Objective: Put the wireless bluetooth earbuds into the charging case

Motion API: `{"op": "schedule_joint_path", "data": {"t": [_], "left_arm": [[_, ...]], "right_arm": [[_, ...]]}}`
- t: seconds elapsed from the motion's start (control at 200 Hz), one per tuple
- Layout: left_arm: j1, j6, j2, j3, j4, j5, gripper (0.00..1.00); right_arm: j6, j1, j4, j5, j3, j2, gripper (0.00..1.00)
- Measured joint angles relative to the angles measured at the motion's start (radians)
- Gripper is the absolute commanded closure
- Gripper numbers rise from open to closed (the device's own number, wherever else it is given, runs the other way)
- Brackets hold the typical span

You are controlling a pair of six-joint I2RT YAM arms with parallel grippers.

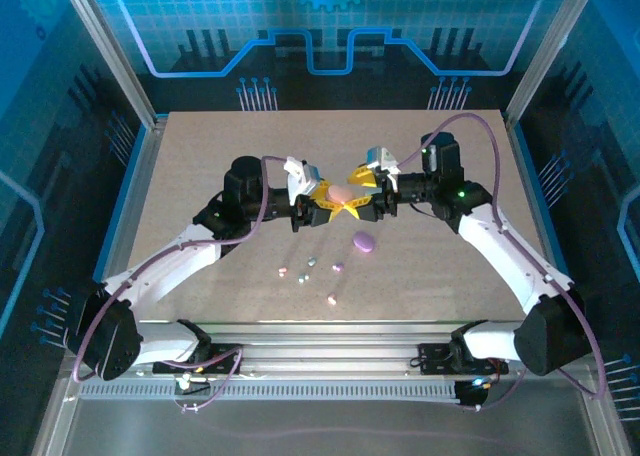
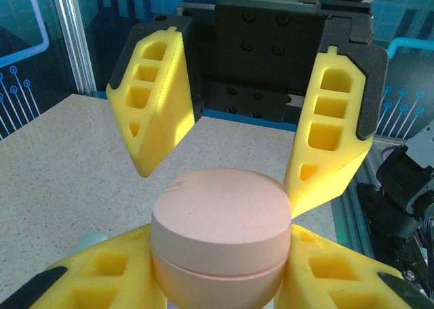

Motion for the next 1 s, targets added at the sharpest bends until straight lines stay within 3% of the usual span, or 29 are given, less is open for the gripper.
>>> {"op": "schedule_joint_path", "data": {"t": [0.996], "left_arm": [[0.004, -0.023, 0.002, 0.0, 0.007, -0.016, 0.67]], "right_arm": [[0.031, 0.011, 0.055, 0.049, -0.028, -0.029, 0.44]]}}
